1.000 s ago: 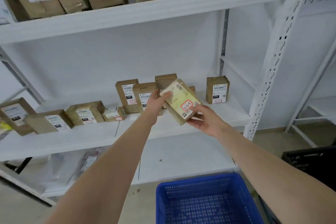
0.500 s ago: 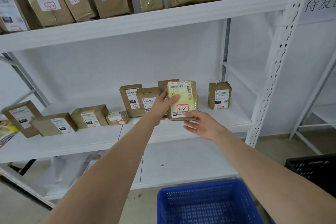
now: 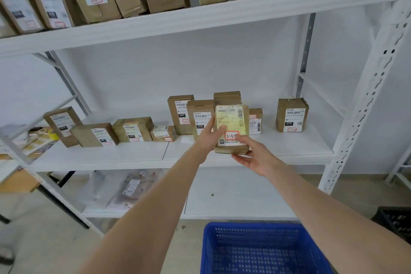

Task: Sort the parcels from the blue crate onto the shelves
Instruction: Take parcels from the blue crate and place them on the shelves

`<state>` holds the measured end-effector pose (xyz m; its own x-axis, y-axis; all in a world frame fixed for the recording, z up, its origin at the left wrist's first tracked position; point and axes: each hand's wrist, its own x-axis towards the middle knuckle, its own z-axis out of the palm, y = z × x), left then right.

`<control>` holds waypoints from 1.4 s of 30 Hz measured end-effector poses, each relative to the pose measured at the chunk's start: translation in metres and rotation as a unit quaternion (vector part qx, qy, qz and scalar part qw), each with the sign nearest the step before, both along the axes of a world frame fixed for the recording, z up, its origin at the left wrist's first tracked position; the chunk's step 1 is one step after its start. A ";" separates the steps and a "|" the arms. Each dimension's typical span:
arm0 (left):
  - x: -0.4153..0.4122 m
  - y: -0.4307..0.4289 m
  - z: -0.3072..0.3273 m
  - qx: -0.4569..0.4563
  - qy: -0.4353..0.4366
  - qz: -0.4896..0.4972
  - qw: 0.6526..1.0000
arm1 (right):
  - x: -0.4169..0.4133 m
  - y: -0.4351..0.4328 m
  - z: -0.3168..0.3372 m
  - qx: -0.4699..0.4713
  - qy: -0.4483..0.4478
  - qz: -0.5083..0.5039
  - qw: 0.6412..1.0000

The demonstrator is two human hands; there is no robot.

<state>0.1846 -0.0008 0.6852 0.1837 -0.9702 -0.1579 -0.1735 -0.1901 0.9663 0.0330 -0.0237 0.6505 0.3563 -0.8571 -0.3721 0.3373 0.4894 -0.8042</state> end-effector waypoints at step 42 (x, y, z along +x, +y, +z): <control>0.298 -0.098 -0.137 0.057 -0.015 -0.024 0.998 | 0.290 -0.090 -0.119 -0.137 0.428 -0.023 0.893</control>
<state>0.4827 -0.0993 0.5485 0.1445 -0.9540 -0.2628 -0.2143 -0.2894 0.9329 0.3234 -0.1133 0.5318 0.0045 -0.9640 -0.2658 -0.4441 0.2362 -0.8642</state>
